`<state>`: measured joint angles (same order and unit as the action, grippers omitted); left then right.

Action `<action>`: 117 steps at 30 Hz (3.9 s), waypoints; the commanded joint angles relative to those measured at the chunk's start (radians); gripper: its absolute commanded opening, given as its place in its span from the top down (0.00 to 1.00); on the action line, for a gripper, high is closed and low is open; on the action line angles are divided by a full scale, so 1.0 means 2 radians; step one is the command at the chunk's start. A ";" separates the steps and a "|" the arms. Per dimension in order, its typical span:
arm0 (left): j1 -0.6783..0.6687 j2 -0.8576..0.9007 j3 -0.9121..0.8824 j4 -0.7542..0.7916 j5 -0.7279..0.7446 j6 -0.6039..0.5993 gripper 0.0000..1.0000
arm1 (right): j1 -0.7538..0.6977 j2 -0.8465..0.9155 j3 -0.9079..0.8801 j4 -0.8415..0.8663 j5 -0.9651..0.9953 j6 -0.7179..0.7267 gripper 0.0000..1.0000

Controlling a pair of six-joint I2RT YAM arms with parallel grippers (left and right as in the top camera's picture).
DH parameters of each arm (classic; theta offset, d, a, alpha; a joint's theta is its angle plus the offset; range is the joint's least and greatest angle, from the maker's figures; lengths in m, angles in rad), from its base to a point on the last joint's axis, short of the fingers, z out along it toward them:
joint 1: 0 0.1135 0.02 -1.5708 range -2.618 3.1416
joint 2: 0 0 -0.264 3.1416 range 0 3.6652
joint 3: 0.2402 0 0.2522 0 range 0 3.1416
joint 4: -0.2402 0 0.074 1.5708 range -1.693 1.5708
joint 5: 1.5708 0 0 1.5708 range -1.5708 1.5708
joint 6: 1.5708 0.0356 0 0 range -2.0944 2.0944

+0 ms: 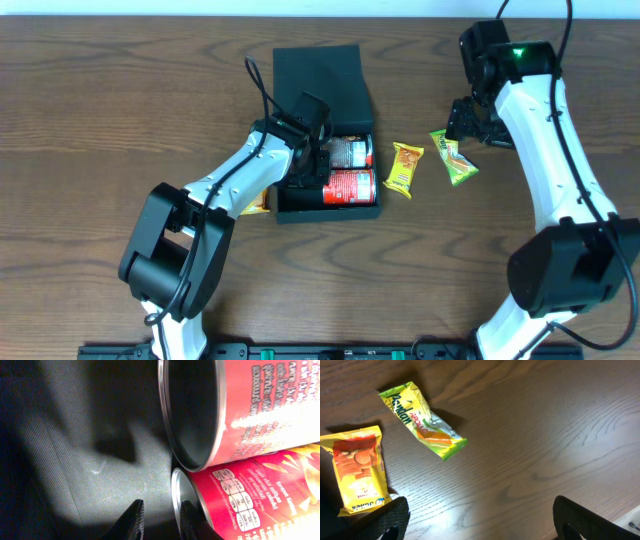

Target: Pack container

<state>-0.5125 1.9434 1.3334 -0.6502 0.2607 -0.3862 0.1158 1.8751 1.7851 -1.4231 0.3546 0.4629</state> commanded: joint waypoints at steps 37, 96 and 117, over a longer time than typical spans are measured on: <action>0.004 -0.269 0.071 -0.070 -0.321 0.048 0.12 | -0.007 0.005 -0.094 0.117 0.015 -0.120 0.22; 0.004 -0.294 0.071 -0.092 -0.379 0.050 0.04 | -0.023 0.166 -0.095 0.224 -0.026 -0.227 0.31; 0.004 -0.294 0.071 -0.094 -0.379 0.047 0.04 | -0.027 0.167 -0.096 0.244 -0.096 -0.224 0.73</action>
<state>-0.5068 1.3483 1.4582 -0.8345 -0.4789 -0.2909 0.0731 2.1857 1.5993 -0.9401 0.1829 0.0120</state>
